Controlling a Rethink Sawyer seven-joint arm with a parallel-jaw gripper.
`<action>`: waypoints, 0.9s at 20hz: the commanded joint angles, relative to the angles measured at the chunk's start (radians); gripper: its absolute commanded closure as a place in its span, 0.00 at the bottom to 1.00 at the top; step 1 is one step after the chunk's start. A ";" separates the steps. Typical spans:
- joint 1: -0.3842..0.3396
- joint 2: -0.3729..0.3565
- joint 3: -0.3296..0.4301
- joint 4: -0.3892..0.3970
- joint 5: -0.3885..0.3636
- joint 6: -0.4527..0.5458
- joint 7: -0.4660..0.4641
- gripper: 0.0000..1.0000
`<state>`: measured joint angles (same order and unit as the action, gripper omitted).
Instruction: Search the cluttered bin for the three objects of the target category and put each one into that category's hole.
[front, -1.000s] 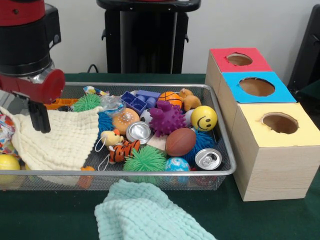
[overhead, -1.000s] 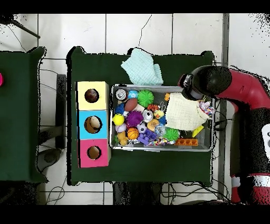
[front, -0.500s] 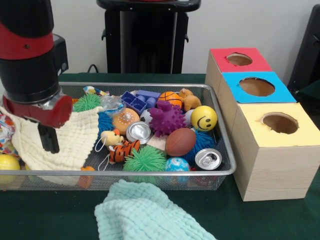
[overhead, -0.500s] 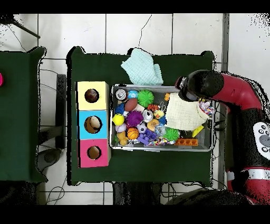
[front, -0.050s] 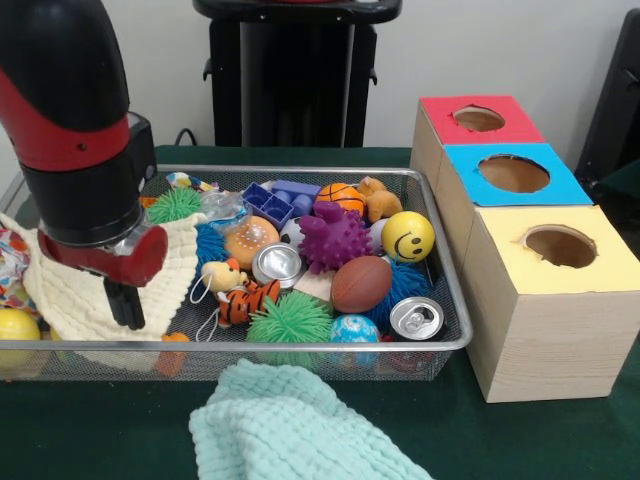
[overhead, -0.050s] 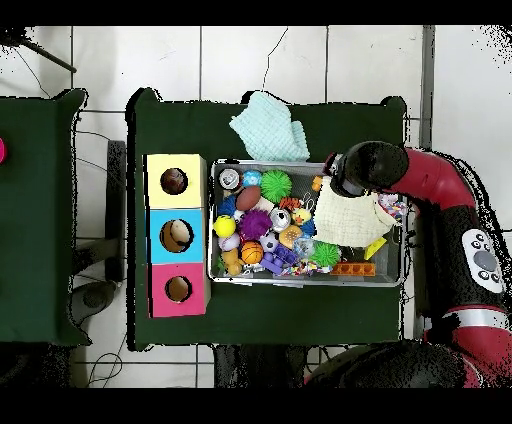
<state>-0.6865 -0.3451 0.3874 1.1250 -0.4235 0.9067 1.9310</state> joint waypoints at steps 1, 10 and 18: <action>0.003 0.035 0.002 0.040 -0.065 -0.047 -0.144 1.00; 0.001 0.051 0.010 0.012 -0.064 -0.027 -0.167 0.00; -0.019 0.071 0.023 -0.015 -0.055 -0.022 -0.190 0.00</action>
<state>-0.6883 -0.3173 0.3874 1.1239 -0.4250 0.9063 1.9310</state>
